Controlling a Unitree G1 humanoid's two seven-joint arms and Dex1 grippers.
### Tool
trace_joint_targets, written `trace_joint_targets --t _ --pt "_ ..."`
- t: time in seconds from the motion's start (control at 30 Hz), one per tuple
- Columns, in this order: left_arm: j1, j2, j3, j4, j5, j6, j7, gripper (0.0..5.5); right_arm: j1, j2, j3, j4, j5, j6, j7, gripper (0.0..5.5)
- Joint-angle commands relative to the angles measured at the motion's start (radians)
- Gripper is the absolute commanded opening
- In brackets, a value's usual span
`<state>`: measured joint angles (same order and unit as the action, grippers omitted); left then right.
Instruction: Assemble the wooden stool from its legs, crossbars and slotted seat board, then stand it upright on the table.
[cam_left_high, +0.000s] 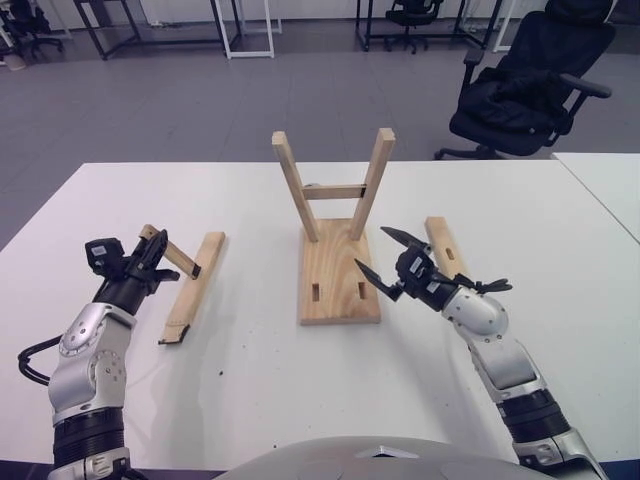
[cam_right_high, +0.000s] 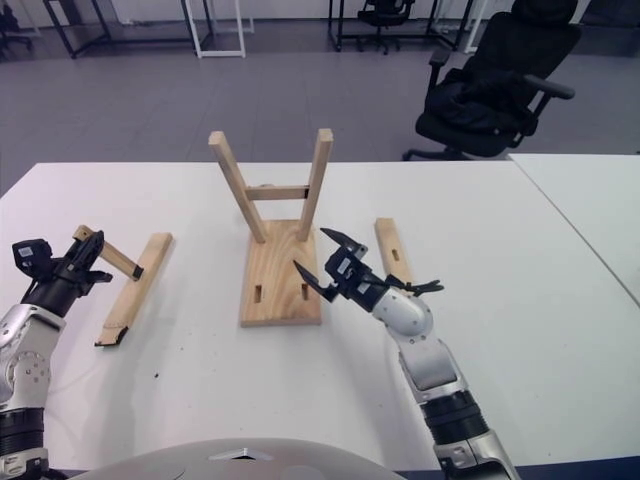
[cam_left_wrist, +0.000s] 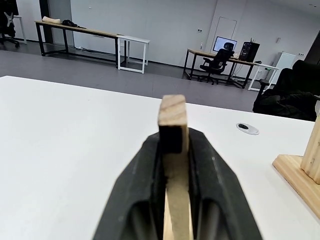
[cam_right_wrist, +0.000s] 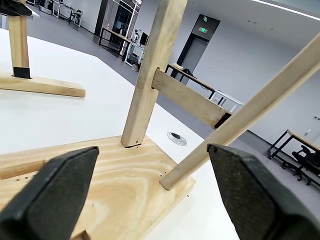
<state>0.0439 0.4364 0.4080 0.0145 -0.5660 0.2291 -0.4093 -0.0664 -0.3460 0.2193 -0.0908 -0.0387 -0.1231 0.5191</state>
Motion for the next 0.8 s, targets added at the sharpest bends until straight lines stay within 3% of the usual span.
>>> trace_joint_targets --t 0.03,0.6,0.8 --pt "0.083 -0.025 -0.091 0.086 0.08 0.098 0.01 0.41 -0.012 -0.017 0.024 0.014 -0.039 -0.029 0.009 4.04" --pt "0.13 -0.052 -0.203 0.127 0.141 0.092 0.019 0.41 -0.055 -0.027 0.053 0.06 -0.072 -0.072 0.029 4.04" --pt "0.01 -0.024 -0.059 -0.042 0.118 0.058 0.193 0.41 -0.087 -0.01 0.071 0.096 -0.11 -0.107 0.002 4.04"
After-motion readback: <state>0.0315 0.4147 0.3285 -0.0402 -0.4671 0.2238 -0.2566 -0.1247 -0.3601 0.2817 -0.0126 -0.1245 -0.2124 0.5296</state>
